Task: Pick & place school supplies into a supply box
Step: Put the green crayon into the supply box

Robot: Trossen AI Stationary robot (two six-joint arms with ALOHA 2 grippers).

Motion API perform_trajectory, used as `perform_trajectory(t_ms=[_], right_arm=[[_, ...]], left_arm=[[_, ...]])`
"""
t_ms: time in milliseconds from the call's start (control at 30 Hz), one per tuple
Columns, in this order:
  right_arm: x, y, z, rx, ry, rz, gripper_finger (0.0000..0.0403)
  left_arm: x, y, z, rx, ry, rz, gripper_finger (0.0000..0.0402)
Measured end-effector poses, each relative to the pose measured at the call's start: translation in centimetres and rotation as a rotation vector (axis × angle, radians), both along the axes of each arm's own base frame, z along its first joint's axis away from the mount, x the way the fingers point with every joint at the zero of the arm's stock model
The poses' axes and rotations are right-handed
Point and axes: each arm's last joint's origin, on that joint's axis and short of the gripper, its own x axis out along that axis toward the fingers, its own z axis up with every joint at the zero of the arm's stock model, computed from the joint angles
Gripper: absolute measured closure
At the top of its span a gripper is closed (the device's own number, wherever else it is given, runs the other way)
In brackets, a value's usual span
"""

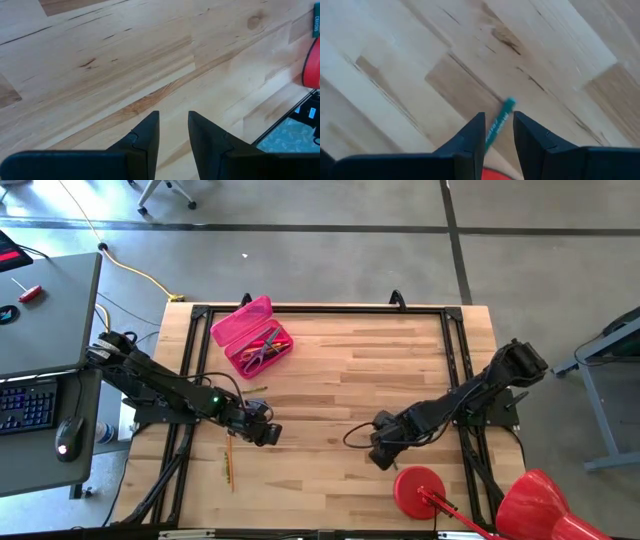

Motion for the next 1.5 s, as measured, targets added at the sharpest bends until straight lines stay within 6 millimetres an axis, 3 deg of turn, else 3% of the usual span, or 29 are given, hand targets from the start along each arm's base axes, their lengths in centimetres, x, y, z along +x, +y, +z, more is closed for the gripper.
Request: perform_trajectory(t_ms=[300,967,1200,1500], right_arm=[[0.4,0.3,-1.9,0.001,0.084,0.005,0.0324],[0.5,0.3,-2.0,-0.002,0.071,-0.042,0.0324],[0.8,0.5,-3.7,-0.007,0.134,-0.019,0.0324],[0.9,0.4,-3.9,-0.075,0.112,-0.021,0.0328]], left_arm=[[0.0,0.0,0.0,0.000,0.000,0.000,0.0268],[0.0,0.0,0.0,0.000,0.000,0.000,0.0268],[0.0,0.0,0.0,0.000,0.000,0.000,0.0268],[0.0,0.0,0.0,0.000,0.000,0.000,0.0268]])
